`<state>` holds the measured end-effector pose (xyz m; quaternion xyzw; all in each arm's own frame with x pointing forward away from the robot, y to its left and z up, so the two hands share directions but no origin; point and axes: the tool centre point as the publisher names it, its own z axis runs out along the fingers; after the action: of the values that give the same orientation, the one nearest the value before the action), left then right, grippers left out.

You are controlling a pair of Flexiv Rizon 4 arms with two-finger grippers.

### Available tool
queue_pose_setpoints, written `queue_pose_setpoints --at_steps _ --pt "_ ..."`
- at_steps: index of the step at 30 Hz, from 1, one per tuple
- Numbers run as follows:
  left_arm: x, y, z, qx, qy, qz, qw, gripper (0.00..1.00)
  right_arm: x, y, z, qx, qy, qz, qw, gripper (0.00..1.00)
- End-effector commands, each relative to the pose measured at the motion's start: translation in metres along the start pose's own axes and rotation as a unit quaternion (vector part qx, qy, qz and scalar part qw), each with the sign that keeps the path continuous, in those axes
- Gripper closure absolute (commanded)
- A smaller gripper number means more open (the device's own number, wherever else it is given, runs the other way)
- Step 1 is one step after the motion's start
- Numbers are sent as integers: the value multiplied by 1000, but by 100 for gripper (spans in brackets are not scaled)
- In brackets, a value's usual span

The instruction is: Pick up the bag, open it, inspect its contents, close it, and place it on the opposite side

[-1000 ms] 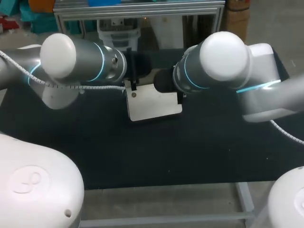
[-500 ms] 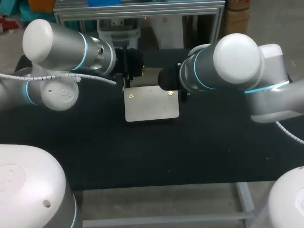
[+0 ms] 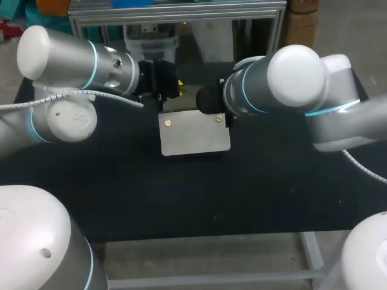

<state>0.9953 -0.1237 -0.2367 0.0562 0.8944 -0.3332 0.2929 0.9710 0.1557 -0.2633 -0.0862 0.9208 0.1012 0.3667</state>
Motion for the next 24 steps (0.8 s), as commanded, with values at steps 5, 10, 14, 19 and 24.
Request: queue_pose_setpoints --at_steps 5,10,14,19,24 --pt "3 -2 2 -5 3 -14 1000 100 -8 12 23 10 -2 -7 1000 100" --pt "2 -2 2 -5 3 -25 1000 100 -5 18 36 18 9 -11 1000 100" --pt "2 -2 1 0 7 -32 999 100 -3 17 45 25 13 -8 1000 100" --pt "4 -2 2 3 13 -33 999 100 -4 11 55 41 16 -4 999 100" --pt "5 -2 2 0 9 -43 999 100 -3 9 62 43 34 -1 999 100"
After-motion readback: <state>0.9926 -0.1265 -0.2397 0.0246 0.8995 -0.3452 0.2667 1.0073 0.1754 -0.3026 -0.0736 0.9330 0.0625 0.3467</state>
